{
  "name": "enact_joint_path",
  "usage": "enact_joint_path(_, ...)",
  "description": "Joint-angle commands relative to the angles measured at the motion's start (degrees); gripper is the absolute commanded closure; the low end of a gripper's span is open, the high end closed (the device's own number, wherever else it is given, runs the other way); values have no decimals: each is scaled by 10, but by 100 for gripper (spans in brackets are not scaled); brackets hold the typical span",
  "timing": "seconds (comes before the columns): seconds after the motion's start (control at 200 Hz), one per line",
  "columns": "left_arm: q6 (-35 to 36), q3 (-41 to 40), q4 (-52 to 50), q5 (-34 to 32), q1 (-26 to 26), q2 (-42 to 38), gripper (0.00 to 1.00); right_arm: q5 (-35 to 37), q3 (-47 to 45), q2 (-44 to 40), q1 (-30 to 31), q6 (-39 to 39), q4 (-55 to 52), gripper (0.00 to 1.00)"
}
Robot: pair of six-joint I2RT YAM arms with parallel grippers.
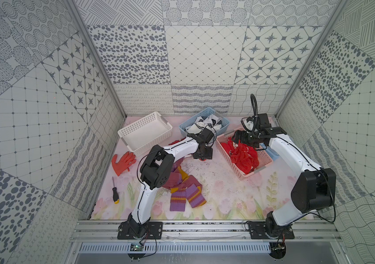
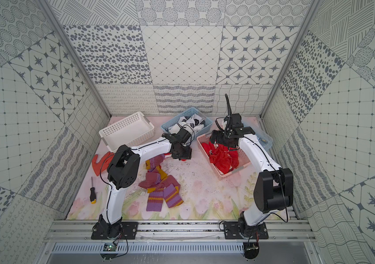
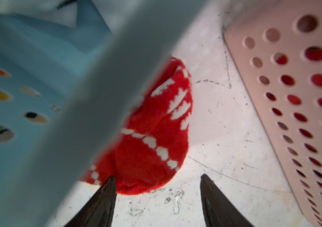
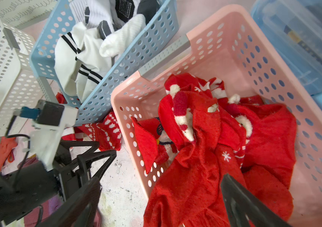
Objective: Sort the socks into the basket by color
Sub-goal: Pick up the sock from the center of the board.
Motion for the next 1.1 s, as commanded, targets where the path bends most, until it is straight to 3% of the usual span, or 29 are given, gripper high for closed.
enact_joint_path(0.0, 8, 17, -1, -81, -9, 24, 32, -25, 7, -19, 2, 6, 10, 2)
enact_joint_path(0.225, 11, 33, -20, -117, -14, 55, 42, -36, 2, -31, 3, -1, 8, 2)
enact_joint_path(0.295, 10, 31, -22, -117, -16, 57, 54, -37, -2, -36, 3, -2, 8, 2)
enact_joint_path(0.37, 7, 26, -26, -119, -19, 52, 74, -40, -4, -42, 4, -2, 7, 2)
enact_joint_path(0.52, 12, 6, -27, -126, -27, 19, 100, -44, -5, -54, 8, -3, 6, 2)
enact_joint_path(0.75, 39, -45, -11, -112, -35, -68, 100, -50, -1, -67, 27, -1, 6, 2)
enact_joint_path(1.095, 55, -120, 8, -26, -36, -198, 100, -87, -22, -75, 59, 31, 42, 2)
